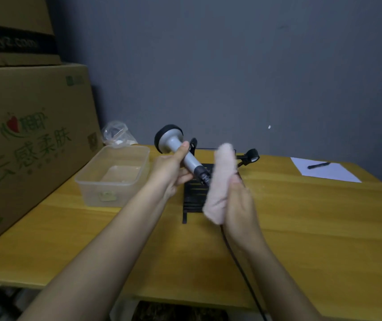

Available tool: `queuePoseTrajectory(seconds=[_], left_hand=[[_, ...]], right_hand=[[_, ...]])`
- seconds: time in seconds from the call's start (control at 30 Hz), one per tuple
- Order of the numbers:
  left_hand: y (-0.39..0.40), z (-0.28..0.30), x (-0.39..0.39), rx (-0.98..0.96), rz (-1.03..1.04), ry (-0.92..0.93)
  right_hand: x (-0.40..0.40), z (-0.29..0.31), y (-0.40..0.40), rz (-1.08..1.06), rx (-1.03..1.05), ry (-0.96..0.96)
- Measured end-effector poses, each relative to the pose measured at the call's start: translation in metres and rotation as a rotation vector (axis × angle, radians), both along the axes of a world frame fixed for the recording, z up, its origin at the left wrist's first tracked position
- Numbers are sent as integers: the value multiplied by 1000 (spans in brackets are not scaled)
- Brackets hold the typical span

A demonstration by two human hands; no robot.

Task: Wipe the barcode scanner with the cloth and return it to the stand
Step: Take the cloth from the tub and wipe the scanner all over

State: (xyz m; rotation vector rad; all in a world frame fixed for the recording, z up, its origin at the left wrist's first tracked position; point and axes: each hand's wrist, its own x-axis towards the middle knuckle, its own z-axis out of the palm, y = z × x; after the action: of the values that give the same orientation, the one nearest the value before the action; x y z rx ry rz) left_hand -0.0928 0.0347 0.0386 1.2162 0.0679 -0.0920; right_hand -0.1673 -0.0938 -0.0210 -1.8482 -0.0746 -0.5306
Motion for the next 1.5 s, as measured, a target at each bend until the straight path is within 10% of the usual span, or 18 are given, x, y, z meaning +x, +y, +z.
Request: queuePoseTrajectory(seconds=[0.2,0.6,0.77,1.13,1.3,1.5], left_hand=[[-8,-4,-1,-12,33,38],[14,-4,12,-1,92,-9],[-4,-5,5,-17,78,16],[12,-4,1,10,46,-10],[-13,-11,-5,75,53,-21],[5,-8,-12,109,-28,-100]], right_hand=[[4,-1,17,-128,-505,-124],[5,12,-25,-43,31,-42],[14,3,23,-29,-237,-102],[19,8,-31,-20,347,36],[19,8,27,-47,-231,-75],[28,12,7,94,19,104]])
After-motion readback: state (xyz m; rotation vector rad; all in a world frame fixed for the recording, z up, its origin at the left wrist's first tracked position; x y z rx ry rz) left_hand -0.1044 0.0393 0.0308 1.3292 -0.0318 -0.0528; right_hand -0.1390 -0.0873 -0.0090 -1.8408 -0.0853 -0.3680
